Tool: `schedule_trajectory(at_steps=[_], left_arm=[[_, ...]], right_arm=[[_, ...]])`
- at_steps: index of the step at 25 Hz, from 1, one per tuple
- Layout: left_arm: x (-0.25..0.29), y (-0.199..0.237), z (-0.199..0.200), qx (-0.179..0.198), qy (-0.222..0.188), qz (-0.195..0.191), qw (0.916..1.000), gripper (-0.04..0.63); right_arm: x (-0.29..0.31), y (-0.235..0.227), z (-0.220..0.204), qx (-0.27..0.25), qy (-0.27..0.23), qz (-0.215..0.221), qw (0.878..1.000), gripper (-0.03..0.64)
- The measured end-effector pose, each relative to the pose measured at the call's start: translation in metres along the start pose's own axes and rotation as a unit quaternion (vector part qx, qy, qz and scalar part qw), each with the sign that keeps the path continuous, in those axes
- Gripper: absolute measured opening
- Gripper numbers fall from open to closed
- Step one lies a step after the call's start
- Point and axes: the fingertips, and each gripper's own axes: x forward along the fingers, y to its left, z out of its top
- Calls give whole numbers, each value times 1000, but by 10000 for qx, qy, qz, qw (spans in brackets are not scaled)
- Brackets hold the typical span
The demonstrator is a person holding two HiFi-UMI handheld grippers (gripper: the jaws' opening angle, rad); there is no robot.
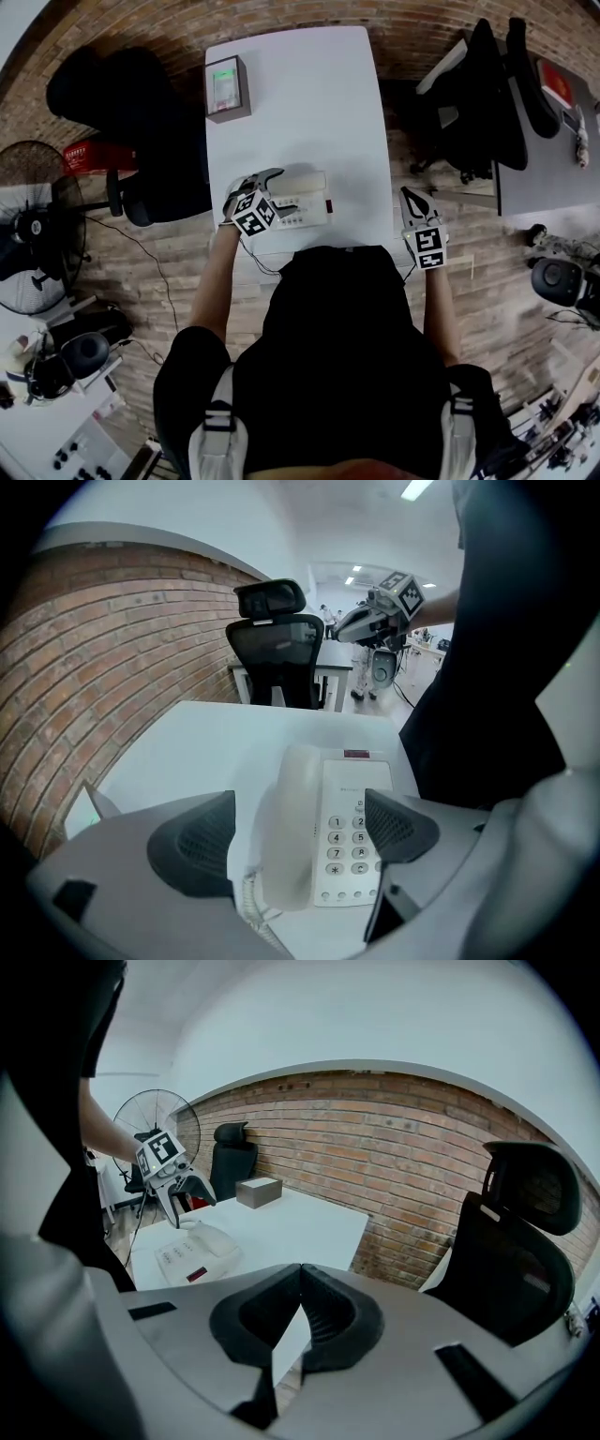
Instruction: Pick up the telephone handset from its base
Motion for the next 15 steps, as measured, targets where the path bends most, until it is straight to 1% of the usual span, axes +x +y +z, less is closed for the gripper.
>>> schedule_trajectory(at_steps=[5,7,9,12,15], left_arm=[[15,0,-11,70,208,-311,9993,422],[21,-1,-15,84,272,-380,9989,422],[27,0,-18,19,263,-413,9988,422],[35,3,-21,-176,219,-469,9985,422],[43,2,-24,-118,327,-566,9978,422]], right_arm=[[3,-1,-7,83,113,-40,9999,-2],[4,0,-8,73,145,-32,9999,-2],[5,0,-8,59,167,-29,9998,-2],[8,1,-8,89,186,-31,9998,-2],[10,1,-7,187,166,-37,9997,-2]])
